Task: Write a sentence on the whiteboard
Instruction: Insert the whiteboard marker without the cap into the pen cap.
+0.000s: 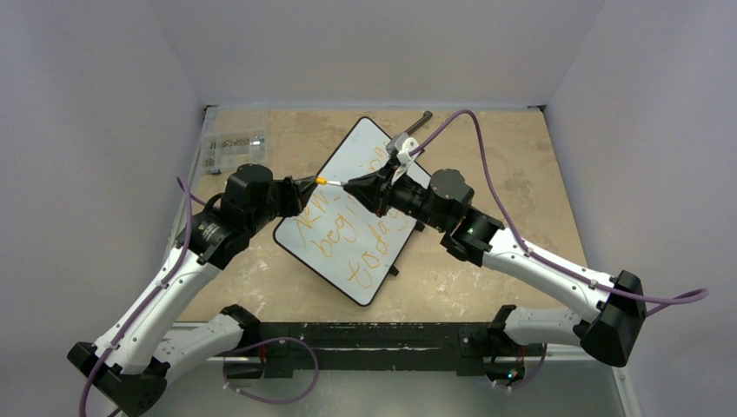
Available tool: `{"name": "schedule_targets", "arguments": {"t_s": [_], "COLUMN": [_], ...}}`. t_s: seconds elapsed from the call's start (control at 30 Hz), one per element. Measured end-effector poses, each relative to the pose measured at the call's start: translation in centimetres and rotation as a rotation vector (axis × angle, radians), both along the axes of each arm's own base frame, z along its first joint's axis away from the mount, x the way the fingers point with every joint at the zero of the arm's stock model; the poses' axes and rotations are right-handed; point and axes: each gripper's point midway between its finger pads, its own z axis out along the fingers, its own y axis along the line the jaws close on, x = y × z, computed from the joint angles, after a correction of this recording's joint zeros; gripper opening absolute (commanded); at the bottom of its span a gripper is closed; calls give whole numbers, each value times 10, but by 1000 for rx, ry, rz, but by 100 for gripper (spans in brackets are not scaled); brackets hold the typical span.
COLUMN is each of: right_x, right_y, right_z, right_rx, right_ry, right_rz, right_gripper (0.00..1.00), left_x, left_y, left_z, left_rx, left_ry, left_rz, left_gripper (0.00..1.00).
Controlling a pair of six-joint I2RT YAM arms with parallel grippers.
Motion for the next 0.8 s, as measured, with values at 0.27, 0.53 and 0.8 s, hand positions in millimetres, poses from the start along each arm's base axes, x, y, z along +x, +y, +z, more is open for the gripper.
{"name": "schedule_targets", "arguments": {"t_s": [0.27,0.53,0.8], "right_x": [1,4,6], "right_y": [2,6,6], "right_z": [-3,-9,-8], "right_rx": [-3,-12,-10], "right_ry": [9,18,20], "right_rz": [0,0,-6], "right_gripper": [0,0,0], "left_x": [0,1,1], "left_y": [0,0,0], "left_z": [0,-2,-2], "left_rx": [0,3,3], "left_ry": [0,5,5], "left_rz": [0,2,3], "left_gripper": [0,0,0]}}
